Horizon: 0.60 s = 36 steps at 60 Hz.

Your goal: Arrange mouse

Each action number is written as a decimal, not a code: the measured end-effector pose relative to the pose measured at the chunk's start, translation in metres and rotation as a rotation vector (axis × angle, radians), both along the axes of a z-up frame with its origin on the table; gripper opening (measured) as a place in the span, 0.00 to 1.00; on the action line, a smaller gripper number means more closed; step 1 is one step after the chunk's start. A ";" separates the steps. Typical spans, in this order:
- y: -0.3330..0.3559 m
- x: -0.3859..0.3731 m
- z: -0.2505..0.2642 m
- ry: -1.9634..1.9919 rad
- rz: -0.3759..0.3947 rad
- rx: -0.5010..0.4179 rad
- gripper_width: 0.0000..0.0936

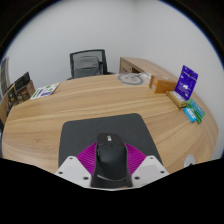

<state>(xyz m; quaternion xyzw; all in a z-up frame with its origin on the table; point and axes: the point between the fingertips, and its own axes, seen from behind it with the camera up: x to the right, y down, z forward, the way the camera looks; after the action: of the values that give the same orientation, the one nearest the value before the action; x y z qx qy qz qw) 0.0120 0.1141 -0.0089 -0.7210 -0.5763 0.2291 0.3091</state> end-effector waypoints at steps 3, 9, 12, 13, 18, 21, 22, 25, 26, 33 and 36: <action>-0.001 -0.001 -0.001 0.002 0.004 0.003 0.50; -0.003 -0.001 -0.003 -0.006 0.010 -0.021 0.67; -0.003 0.002 0.002 -0.008 0.023 -0.017 0.94; -0.002 0.002 0.004 -0.003 0.023 -0.012 0.91; 0.002 0.013 0.029 0.012 0.013 0.010 0.92; 0.000 0.024 0.050 0.030 0.019 0.019 0.92; -0.001 0.029 0.057 0.033 0.019 0.021 0.91; -0.004 0.051 0.080 0.036 0.021 0.024 0.91; -0.006 0.059 0.086 0.037 0.024 0.024 0.91; -0.022 0.124 0.130 0.036 0.041 0.000 0.91; -0.026 0.153 0.144 0.027 0.049 -0.001 0.91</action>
<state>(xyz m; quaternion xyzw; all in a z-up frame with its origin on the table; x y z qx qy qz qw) 0.1651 0.0878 0.1355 -0.7037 -0.5893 0.2468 0.3108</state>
